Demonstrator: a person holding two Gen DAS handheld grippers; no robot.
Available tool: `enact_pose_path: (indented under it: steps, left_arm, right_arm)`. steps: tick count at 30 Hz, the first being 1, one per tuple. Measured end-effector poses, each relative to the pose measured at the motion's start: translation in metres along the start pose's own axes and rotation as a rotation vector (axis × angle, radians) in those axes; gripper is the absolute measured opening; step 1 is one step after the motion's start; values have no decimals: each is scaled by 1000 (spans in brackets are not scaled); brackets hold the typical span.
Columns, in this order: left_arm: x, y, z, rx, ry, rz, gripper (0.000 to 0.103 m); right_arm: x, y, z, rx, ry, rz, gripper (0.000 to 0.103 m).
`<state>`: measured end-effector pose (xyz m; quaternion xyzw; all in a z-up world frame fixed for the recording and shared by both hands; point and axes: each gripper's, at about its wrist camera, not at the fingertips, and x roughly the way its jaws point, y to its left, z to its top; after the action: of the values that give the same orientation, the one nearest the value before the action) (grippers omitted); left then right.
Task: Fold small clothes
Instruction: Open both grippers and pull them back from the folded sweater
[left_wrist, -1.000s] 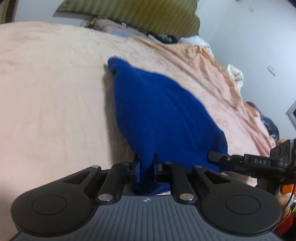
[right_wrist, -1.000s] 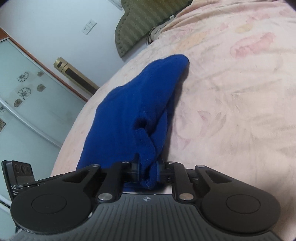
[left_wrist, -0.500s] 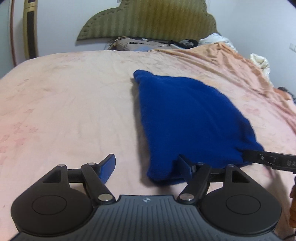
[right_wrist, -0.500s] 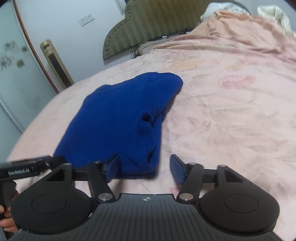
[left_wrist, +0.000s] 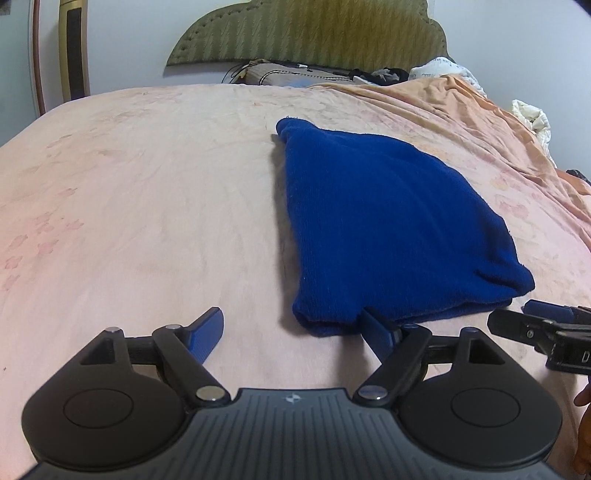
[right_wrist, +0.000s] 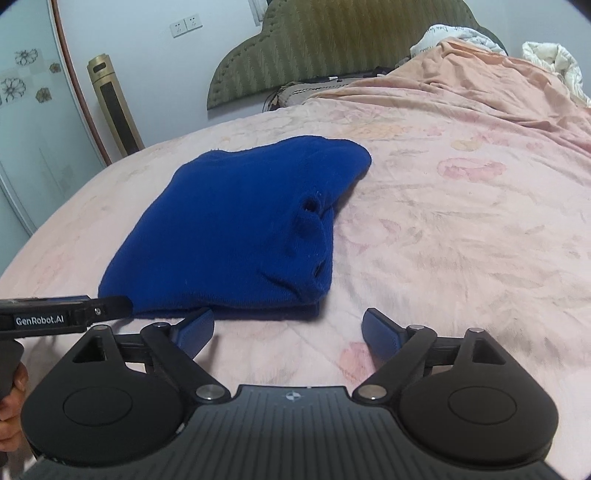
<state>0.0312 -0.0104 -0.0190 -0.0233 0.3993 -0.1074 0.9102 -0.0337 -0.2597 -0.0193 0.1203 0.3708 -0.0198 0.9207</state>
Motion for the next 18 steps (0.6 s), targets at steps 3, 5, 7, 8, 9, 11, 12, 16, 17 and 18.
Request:
enact_pose_path:
  steps: [3, 5, 7, 8, 9, 11, 12, 16, 17, 18]
  left_arm:
    - [-2, -2, -3, 10, -4, 7, 82]
    - [-3, -4, -5, 20, -8, 14, 83]
    - [-4, -6, -8, 30, -12, 22, 83]
    - [-4, -7, -9, 35, -14, 26, 83]
    - [-5, -8, -10, 41, -15, 31, 83]
    - [-6, -9, -12, 46, -16, 35, 83]
    - [-7, -9, -13, 45, -18, 37, 83]
    - [-10, -7, -17, 26, -41, 46, 83]
    - [-11, -7, -19, 21, -49, 49, 83]
    - [-12, -7, -21, 18, -56, 52, 83]
  right_arm:
    - [-1, 6, -4, -33, -4, -24, 94]
    - [-1, 10, -6, -56, -4, -38, 95]
    - [-2, 14, -7, -73, -4, -50, 96]
    - [-2, 15, -8, -81, -4, -55, 97]
    - [-2, 17, -9, -89, -4, -59, 97]
    - [-1, 21, -11, -105, -2, -68, 99]
    - [-1, 22, -12, -114, -1, -73, 100]
    - [1, 28, -16, -143, -2, -97, 102]
    - [2, 29, -16, -147, -2, -102, 102]
    - [2, 30, -17, -149, -4, -108, 102]
